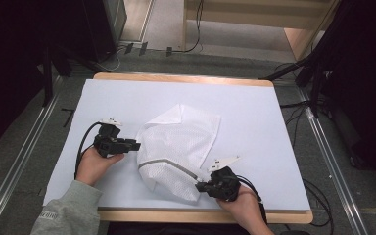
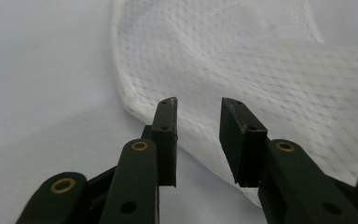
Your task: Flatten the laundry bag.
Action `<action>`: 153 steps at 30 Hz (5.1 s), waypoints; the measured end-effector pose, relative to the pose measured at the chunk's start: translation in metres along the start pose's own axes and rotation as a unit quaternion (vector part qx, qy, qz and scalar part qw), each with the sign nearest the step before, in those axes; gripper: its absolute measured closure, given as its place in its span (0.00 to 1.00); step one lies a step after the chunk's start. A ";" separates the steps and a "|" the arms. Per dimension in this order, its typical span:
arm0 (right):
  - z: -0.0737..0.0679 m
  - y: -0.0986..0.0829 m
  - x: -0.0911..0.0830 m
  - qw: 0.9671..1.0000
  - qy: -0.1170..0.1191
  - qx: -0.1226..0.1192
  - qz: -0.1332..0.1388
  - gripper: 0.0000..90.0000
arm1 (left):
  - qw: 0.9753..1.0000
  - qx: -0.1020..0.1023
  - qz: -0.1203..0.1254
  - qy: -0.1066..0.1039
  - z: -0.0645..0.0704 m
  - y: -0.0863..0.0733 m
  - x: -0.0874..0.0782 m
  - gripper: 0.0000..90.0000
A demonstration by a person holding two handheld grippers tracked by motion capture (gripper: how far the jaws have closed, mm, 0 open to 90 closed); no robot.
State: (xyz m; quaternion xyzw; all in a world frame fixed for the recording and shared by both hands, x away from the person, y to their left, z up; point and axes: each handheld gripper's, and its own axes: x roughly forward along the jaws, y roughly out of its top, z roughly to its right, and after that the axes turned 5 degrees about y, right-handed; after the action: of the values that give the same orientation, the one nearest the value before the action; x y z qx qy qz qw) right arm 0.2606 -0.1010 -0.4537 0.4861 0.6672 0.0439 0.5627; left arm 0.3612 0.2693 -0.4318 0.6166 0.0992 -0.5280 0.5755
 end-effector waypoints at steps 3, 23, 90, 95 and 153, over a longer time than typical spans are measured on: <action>-0.002 0.001 -0.007 1.000 -0.005 -0.006 0.024 0.98 | 1.000 -0.006 0.000 0.014 -0.008 0.002 0.005 0.66; 0.092 0.034 0.004 0.981 -0.157 0.047 0.106 0.57 | 0.999 -0.021 -0.008 0.026 -0.025 0.022 0.039 0.84; 0.089 0.040 -0.015 0.984 -0.128 0.052 0.109 0.78 | 0.999 -0.030 0.030 0.007 -0.034 0.073 0.068 0.90; 0.081 0.027 -0.009 0.986 -0.123 0.068 0.091 0.70 | 0.999 -0.025 0.031 -0.001 -0.031 0.066 0.050 0.88; 0.134 0.032 -0.016 0.981 -0.157 0.091 0.067 1.00 | 1.000 -0.009 -0.013 0.016 0.003 0.023 0.050 1.00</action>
State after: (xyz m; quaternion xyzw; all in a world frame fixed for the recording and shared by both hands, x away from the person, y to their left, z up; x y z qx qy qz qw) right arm 0.3843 -0.1607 -0.4708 0.5798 0.5379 -0.0556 0.6095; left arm 0.3974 0.2356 -0.4556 0.6186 0.1210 -0.5245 0.5723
